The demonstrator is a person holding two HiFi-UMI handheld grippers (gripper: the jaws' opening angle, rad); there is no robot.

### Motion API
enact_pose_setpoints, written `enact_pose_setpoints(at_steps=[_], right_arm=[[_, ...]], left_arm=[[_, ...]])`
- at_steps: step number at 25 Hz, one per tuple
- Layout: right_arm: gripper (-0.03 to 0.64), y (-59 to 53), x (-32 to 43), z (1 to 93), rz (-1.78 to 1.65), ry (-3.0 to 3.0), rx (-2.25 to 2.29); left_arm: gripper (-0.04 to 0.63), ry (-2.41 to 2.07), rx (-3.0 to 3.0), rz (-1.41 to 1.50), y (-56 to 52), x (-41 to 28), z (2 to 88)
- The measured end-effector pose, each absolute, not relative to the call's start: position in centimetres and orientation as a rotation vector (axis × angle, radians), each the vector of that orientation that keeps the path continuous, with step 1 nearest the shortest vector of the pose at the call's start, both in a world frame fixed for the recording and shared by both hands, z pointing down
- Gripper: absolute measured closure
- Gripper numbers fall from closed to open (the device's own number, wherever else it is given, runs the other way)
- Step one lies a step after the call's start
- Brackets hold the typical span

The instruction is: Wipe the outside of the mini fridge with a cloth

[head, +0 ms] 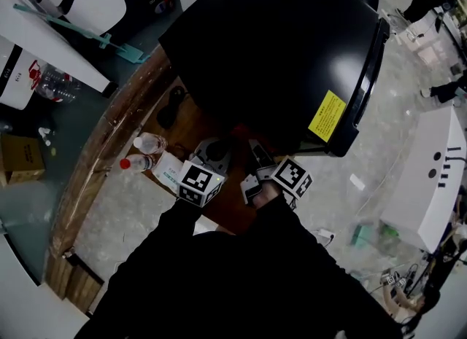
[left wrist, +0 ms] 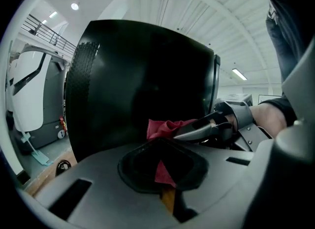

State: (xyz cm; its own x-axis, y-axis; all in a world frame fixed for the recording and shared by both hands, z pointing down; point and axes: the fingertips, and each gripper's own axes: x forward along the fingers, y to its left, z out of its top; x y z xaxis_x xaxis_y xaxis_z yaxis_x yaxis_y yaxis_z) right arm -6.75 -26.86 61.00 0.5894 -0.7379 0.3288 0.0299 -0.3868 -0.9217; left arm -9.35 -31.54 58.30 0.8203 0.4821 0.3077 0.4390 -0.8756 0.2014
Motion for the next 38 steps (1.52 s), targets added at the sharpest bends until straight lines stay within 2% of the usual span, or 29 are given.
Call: enact_pose_setpoints(at_steps=[12,20,27,32,38], right_arm=[[0.526,-25.4,-7.2,74.9,-1.154,0.365,-1.789],[0.529,-24.2,-7.7,79.7,-1.236,0.315,-1.879],[0.531,-24.2,-10.6,72.3,-1.153,0.542,-1.927],[0.531,-23.9,-12.7,61.5,-0.925,0.781,-1.873],[0.531,-21.3,-15.1,48.9,-0.669,1.173,-2.142]], left_arm=[[0.589,0.731,2.778,0.9,-30.7,-9.5,69.7],[0.589,0.698,2.767,0.901,-31.9,-11.7,69.1],[0.589,0.694,2.784,0.674,-32.6,-13.2,62.2],[0.589,0.747,2.776,0.504,-30.9,-15.0,55.3],[0.589,0.785,2.841,0.303,-28.5,-18.4,46.2]])
